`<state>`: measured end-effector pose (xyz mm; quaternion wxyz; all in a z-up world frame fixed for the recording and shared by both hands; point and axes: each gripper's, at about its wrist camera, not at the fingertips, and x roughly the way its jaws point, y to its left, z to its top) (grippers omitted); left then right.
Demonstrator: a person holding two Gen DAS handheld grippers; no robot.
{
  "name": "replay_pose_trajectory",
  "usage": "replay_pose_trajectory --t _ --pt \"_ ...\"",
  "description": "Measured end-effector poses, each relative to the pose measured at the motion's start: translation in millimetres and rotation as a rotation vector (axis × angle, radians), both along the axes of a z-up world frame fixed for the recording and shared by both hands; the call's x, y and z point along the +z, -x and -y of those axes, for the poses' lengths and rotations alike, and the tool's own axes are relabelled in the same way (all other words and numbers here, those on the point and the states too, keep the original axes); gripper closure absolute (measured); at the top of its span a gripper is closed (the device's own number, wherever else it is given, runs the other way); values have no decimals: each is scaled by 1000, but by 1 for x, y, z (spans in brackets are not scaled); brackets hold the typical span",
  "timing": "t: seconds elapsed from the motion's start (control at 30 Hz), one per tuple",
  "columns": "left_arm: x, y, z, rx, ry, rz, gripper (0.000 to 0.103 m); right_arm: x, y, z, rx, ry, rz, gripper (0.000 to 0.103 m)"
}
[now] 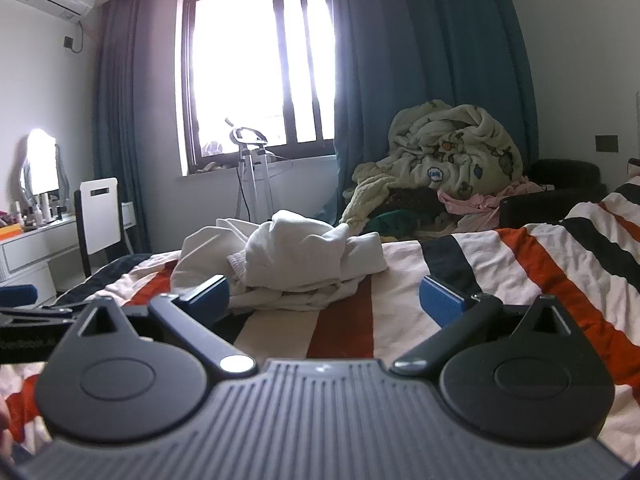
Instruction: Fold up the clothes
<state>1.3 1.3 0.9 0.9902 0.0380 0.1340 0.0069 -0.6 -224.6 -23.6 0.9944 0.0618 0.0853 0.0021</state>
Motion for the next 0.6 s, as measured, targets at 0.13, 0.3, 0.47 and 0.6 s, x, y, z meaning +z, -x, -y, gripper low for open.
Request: replay_pose_trajectory --t 0.13,0.3,0.47,0.6 --pt "1 -2 -2 5 11 -1 0 0 0 0 -4 -4 1 0" --pt "0 -2 -5 19 33 5 0 -2 -1 -2 0 -5 -6 0" --pt "-2 -3 -7 27 40 -5 0 -3 -2 0 3 -7 -7 0" --pt "-3 -5 -6 27 40 -10 0 -2 0 -2 4 -5 -4 0"
